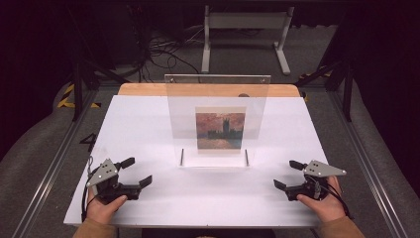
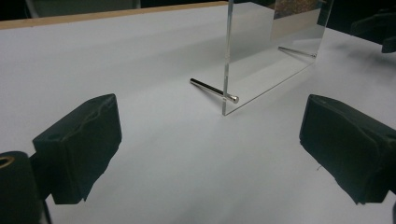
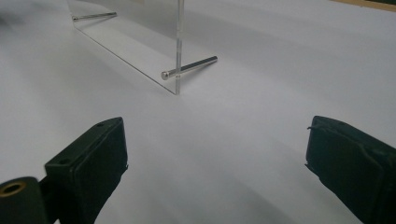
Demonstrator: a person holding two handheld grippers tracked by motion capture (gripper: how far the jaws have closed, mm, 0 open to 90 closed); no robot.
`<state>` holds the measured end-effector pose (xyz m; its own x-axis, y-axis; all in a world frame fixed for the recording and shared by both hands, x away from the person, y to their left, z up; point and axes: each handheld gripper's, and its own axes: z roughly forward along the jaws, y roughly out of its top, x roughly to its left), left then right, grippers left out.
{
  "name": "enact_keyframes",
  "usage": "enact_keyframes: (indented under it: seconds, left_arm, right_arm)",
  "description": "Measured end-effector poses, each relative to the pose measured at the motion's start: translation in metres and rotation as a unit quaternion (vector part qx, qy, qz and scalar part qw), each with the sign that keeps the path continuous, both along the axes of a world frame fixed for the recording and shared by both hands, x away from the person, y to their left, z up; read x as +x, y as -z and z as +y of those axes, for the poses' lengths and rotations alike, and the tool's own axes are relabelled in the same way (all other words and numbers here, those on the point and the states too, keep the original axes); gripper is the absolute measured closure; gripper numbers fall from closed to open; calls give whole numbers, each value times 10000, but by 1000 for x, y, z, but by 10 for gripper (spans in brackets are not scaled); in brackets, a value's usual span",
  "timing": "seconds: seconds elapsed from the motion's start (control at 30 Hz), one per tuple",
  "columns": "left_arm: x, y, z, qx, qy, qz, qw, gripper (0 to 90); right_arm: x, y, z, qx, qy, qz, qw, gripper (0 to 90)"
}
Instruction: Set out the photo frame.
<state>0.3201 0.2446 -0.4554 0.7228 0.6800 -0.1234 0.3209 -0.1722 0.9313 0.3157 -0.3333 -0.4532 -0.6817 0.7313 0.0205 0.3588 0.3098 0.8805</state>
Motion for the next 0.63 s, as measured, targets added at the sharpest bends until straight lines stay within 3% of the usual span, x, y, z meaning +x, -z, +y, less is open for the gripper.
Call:
enact_keyframes:
  seconds: [0.63]
  left_arm:
    - [1, 1, 2, -22, -77, 29, 10000, 59]
  right_arm:
    - [1, 1, 0, -20, 67, 46, 10000, 62]
